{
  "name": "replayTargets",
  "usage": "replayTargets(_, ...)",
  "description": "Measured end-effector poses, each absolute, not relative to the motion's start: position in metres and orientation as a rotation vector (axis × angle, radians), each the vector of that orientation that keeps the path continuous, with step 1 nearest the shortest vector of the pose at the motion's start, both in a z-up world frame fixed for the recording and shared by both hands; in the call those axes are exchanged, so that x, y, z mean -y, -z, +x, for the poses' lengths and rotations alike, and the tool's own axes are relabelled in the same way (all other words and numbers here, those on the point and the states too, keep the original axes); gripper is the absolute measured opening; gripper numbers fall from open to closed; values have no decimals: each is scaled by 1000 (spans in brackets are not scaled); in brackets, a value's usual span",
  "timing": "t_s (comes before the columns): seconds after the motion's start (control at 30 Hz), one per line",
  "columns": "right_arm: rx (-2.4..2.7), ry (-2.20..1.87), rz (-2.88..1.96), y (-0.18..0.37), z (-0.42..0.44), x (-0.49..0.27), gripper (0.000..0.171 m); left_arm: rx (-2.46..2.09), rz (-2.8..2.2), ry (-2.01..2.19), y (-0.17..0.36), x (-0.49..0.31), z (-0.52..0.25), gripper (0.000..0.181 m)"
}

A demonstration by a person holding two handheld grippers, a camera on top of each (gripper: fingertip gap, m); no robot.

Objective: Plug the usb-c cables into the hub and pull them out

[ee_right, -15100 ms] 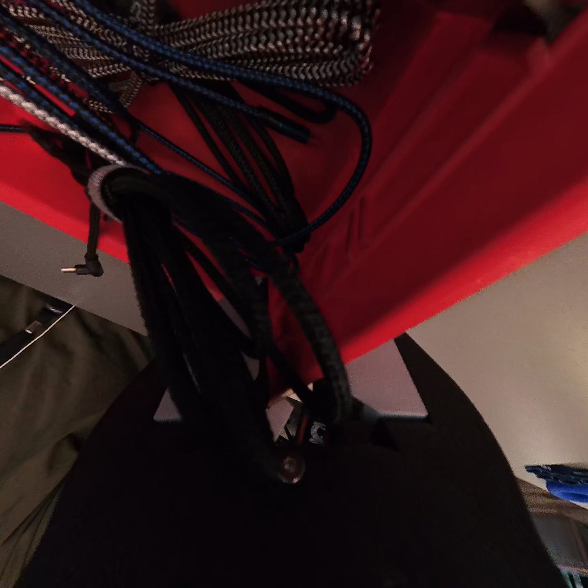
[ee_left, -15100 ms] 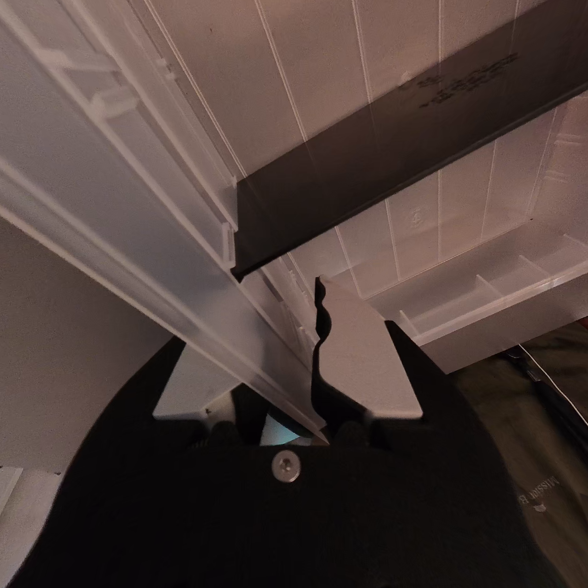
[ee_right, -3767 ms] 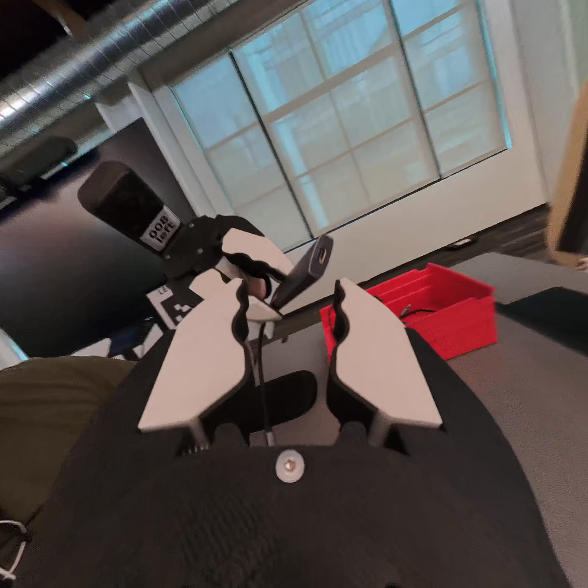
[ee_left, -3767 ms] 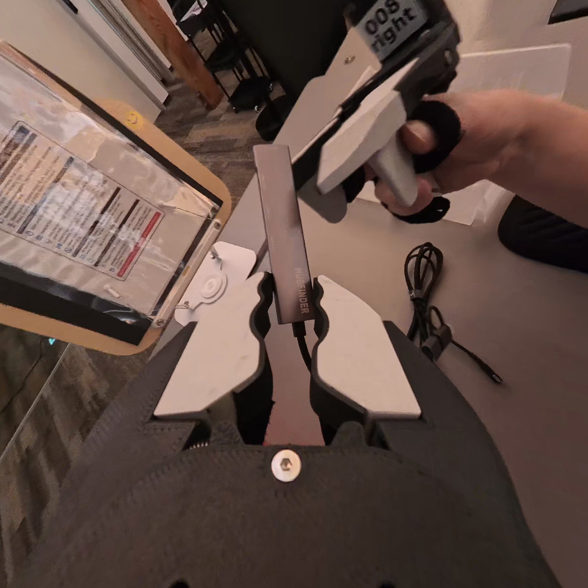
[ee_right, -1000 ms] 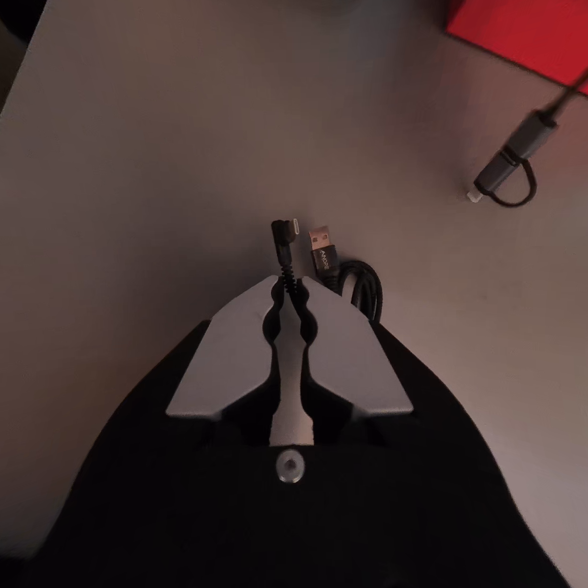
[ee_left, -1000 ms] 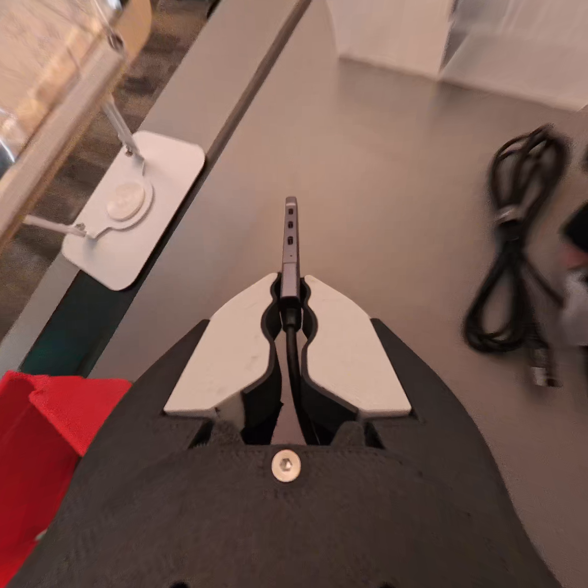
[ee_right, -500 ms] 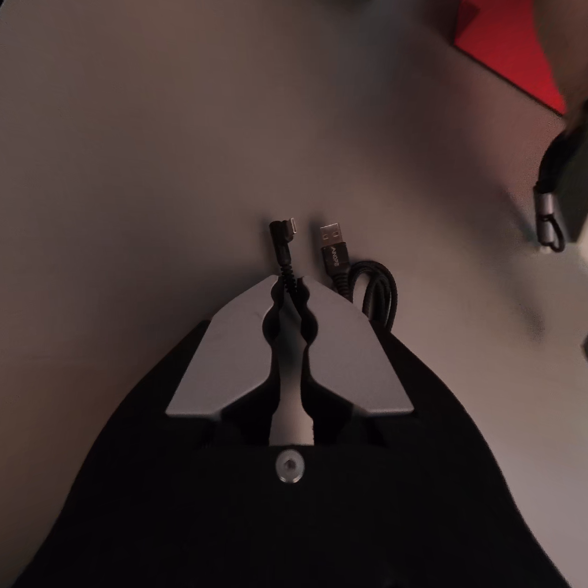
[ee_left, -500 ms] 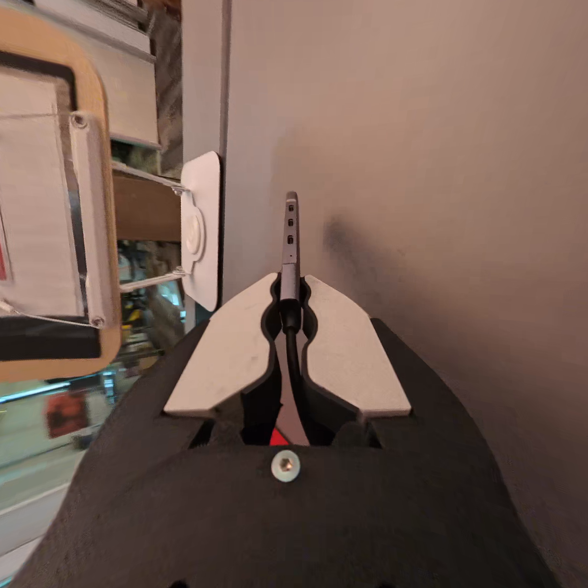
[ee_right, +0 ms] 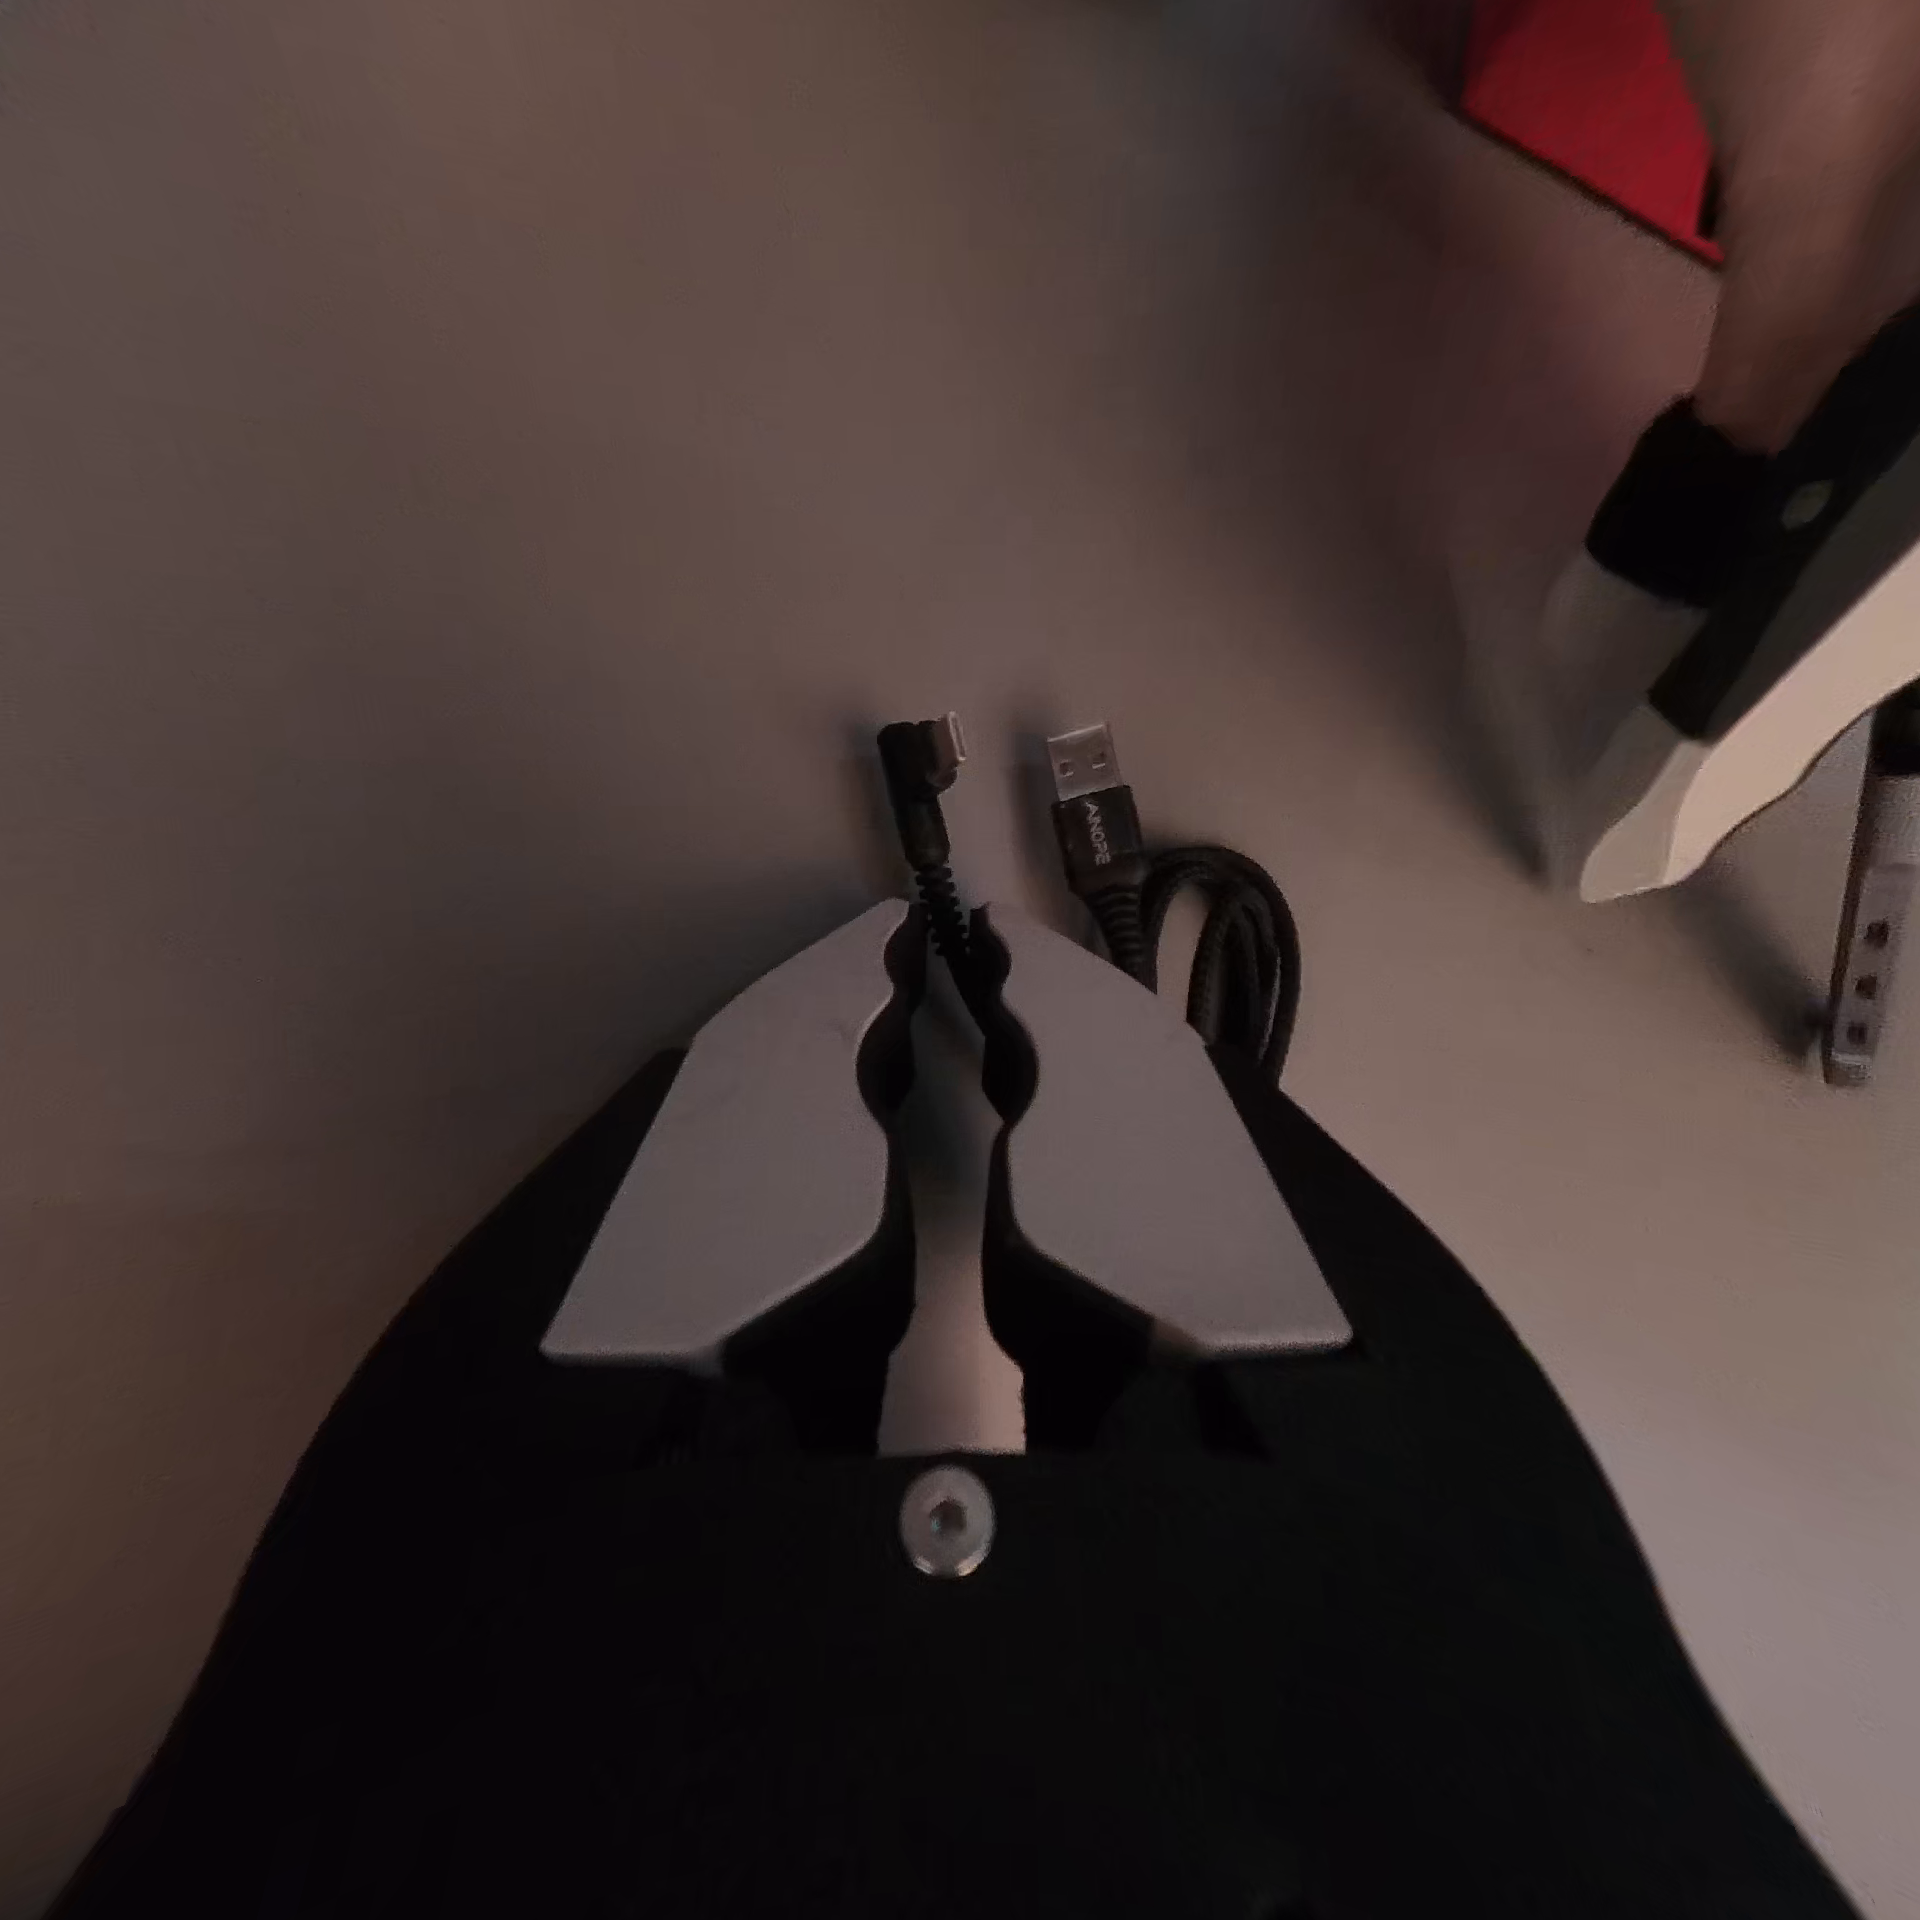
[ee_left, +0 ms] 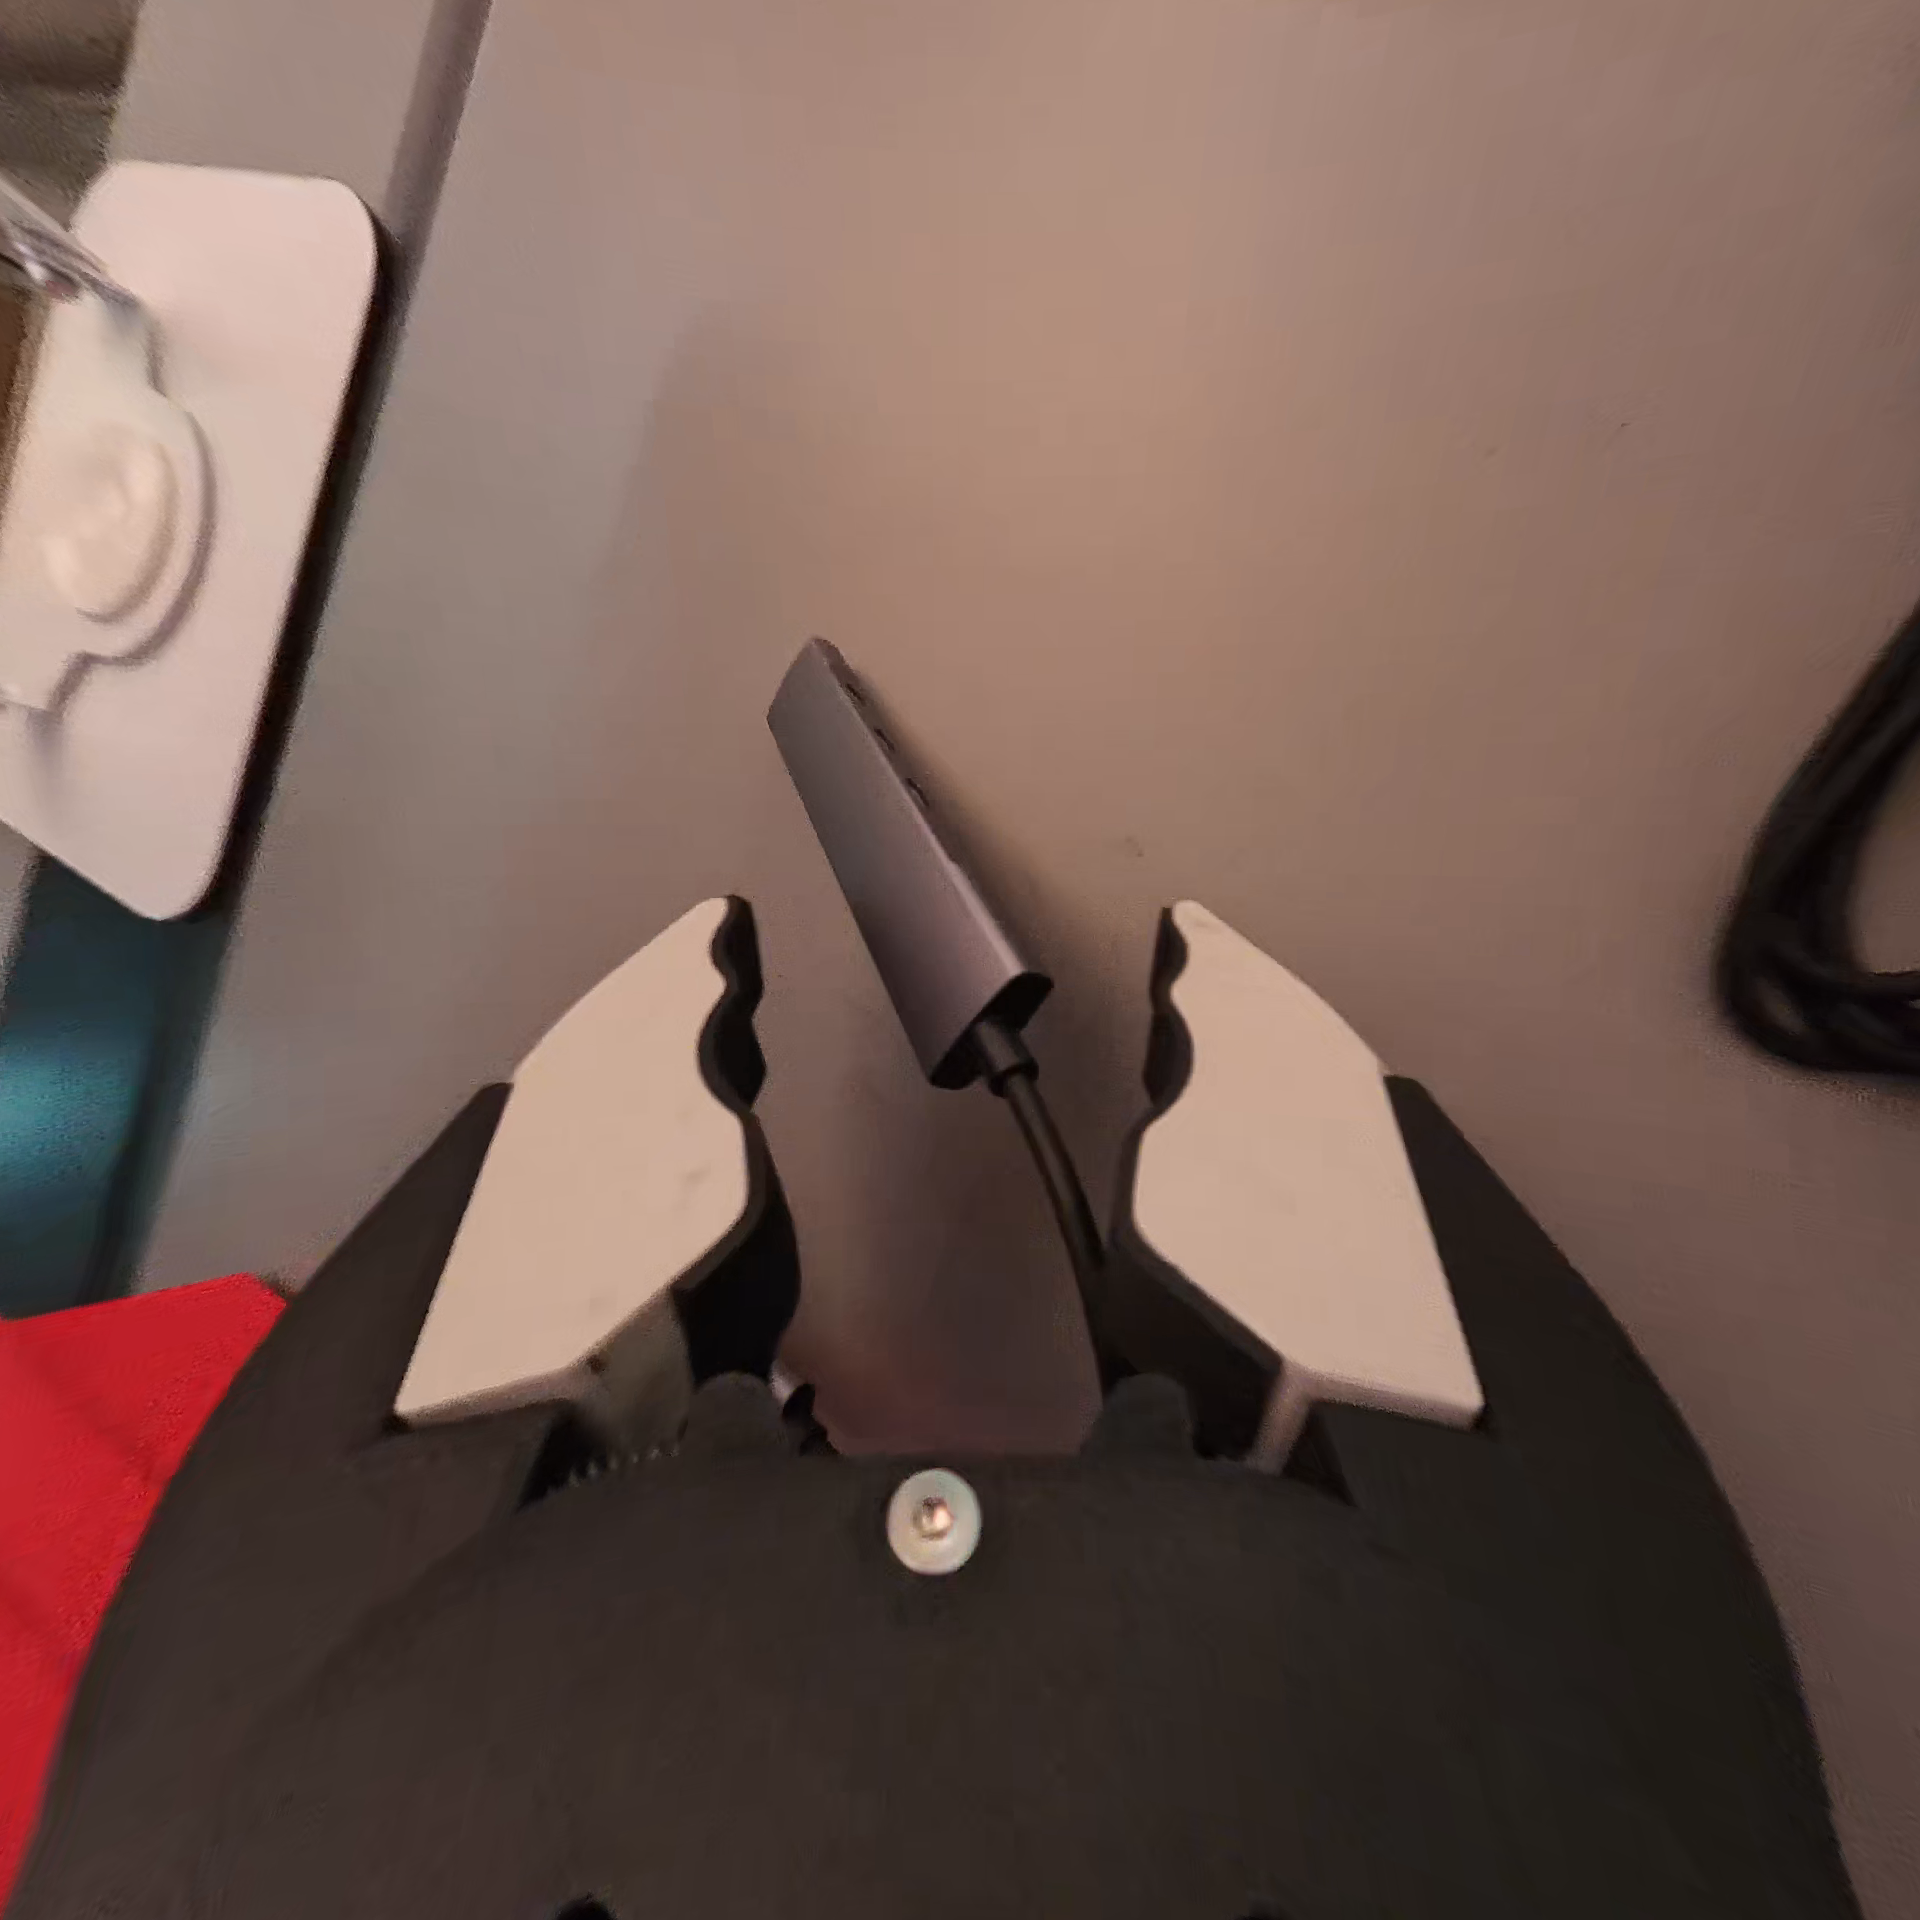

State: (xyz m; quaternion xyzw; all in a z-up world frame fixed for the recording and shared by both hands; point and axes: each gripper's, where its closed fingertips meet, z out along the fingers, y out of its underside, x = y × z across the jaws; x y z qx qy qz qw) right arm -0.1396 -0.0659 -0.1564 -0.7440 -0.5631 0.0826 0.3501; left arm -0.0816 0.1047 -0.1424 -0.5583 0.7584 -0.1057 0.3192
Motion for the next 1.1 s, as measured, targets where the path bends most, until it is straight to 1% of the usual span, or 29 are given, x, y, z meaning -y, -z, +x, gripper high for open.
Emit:
replayTargets(0.13,1283,-334,-1975,146,-136,56,8,-1935,-1566,423,121,-100,-85,87)
replayTargets(0.27,1122,-470,-1996,133,-132,49,8,-1984,-1644,489,123,-93,-101,91)
replayTargets(0.33,1067,-489,-2004,129,-128,45,8,-2025,-1698,530,132,-86,-108,96)
replayTargets(0.47,1031,-476,-2023,130,-124,42,8,-2098,-1784,498,150,-75,-117,100)
replayTargets(0.5,1035,-466,-2027,131,-123,41,8,-2121,-1809,501,154,-71,-119,104)
replayTargets(0.53,1036,-457,-2031,132,-122,41,8,-2122,-1815,497,156,-69,-119,112)
replayTargets(0.6,1029,-452,-2039,134,-121,40,8,-2095,-1801,505,152,-69,-116,115)
replayTargets(0.67,1004,-457,-2043,134,-120,38,8,-2040,-1751,572,137,-64,-111,114)
replayTargets(0.7,987,-470,-2045,133,-120,37,8,-2020,-1715,618,127,-60,-110,110)
replayTargets(0.77,947,-499,-2045,130,-119,35,8,-2089,-1618,795,109,-32,-117,83)
replayTargets(0.83,913,-514,-2041,127,-117,32,8,-2176,-1546,977,97,-3,-127,67)
replayTargets(0.97,906,-490,-2025,126,-114,30,8,-2206,-1599,1170,98,22,-132,53)
replayTargets(1.0,917,-474,-2024,126,-114,30,8,-2207,-1631,1219,100,25,-131,48)
replayTargets(1.1,956,-416,-2016,129,-115,29,8,-2144,-1776,1462,100,31,-124,23)
